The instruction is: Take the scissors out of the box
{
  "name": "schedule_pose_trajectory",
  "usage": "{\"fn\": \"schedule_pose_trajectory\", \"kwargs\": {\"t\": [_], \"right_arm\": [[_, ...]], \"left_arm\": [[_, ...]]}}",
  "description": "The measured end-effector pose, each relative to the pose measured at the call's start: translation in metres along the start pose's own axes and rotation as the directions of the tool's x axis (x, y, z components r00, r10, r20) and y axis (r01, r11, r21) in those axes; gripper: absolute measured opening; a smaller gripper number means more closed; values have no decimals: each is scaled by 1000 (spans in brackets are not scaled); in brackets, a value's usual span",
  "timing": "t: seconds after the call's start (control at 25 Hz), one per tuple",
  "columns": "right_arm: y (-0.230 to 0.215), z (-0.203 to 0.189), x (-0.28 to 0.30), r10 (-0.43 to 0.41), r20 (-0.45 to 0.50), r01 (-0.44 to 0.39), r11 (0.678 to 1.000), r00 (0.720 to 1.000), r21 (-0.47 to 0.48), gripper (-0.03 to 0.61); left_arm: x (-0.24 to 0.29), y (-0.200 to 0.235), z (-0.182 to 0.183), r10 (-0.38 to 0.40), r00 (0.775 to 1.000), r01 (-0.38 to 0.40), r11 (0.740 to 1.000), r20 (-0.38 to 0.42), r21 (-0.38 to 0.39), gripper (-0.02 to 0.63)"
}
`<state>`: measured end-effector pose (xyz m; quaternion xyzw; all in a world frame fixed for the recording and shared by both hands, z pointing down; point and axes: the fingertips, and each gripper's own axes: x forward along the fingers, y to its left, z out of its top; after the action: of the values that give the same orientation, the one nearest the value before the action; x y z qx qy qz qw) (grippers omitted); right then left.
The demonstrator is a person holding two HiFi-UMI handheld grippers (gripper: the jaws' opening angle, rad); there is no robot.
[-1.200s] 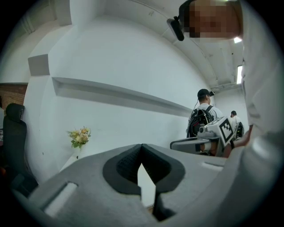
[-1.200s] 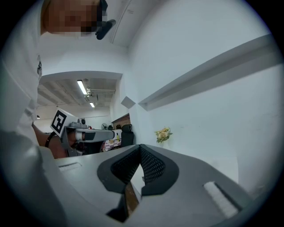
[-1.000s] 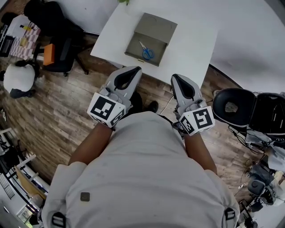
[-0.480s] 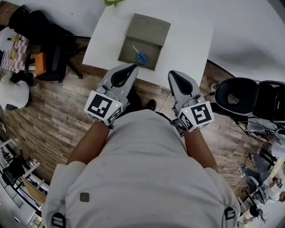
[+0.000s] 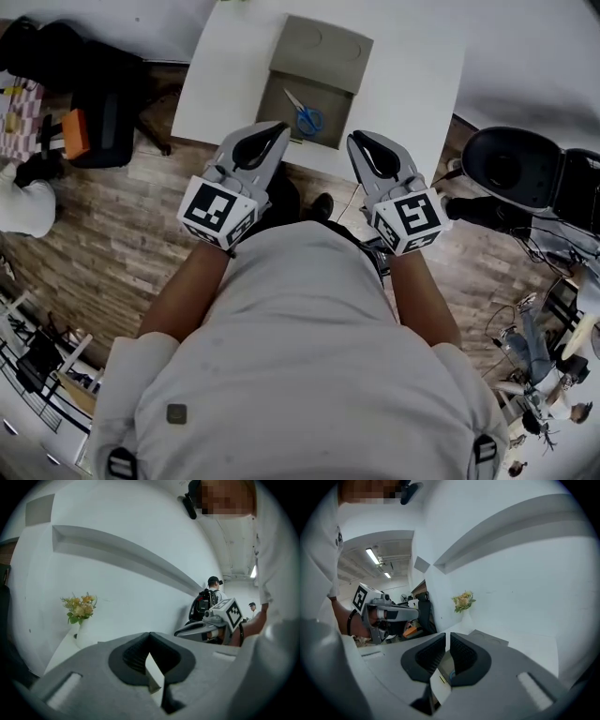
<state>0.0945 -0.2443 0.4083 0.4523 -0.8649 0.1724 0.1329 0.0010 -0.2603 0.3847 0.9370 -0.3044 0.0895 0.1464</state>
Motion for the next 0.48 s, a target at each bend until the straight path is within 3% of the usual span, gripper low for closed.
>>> {"fn": "schedule_pose_trajectory", "kwargs": {"t": [0.24, 0.48], "right_arm": [[-5, -36, 44, 3, -144, -3, 1000, 990, -2, 72], [-11, -76, 88, 0, -287, 0, 1000, 958, -2, 100]], "left_arm": [[10, 29, -21, -21, 999, 20, 999, -47, -25, 0], [20, 56, -39, -47, 995, 43, 998, -86, -50, 0]]}}
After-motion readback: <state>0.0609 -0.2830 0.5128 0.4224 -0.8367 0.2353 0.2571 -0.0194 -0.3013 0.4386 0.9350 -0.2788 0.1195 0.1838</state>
